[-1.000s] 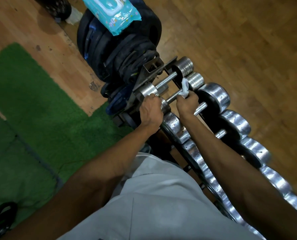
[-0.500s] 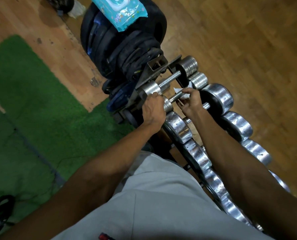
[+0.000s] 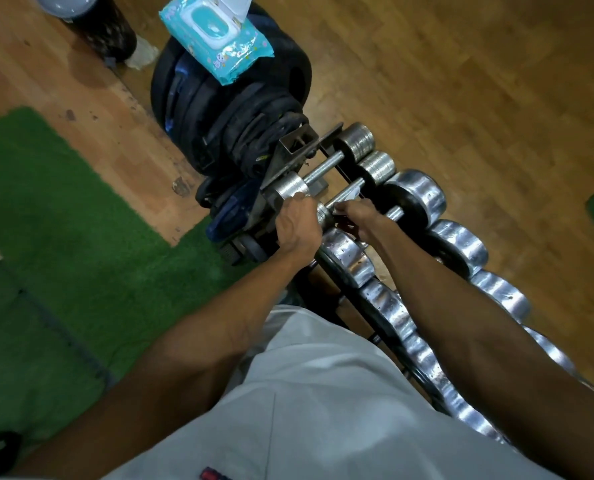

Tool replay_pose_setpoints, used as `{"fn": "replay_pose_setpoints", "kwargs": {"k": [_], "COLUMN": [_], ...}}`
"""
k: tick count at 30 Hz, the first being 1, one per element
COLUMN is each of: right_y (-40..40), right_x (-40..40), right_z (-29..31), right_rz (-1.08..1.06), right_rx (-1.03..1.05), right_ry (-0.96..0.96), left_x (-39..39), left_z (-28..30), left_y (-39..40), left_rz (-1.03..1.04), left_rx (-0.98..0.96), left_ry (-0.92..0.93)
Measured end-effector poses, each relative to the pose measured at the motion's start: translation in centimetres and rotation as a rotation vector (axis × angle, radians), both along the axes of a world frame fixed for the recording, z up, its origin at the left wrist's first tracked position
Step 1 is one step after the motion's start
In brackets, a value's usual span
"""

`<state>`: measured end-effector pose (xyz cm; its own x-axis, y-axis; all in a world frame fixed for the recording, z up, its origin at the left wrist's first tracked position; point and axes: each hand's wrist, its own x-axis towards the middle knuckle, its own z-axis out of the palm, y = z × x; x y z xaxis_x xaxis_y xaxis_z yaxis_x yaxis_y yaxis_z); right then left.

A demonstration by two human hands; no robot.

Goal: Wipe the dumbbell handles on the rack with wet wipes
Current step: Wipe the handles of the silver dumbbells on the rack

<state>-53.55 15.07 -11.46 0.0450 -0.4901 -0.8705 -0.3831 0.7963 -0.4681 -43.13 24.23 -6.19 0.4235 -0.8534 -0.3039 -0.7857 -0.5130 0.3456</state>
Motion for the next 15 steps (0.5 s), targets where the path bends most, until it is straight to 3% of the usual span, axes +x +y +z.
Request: {"fn": "replay_pose_setpoints", "kwargs": {"k": [4,7,11,15], "right_y": [0.1,0.0,0.3,1.2], "right_x": [-0.5,-1.6,-2.7,-4.2], "right_z": [0.2,0.8,2.7,3.8], "right_rz": [0.122,0.165,-0.045,-0.143], "right_rx": [-0.104,-0.120,-0.115,-0.170], "right_ry": [0.117,0.069,-0.110,-0.162], "left_x": [0.1,-0.2,-1.3,-2.6], "left_z": [0.7,0.7,1.3,2.2], "left_y": [0.3,1.0,1.5,2.3], "left_rz": [0.012,0.029,0.044,-0.017], "left_rx": [0.025,-0.015,-0.097,-0.136], "left_ry": [0.047,0.078,0.143,0.178]}}
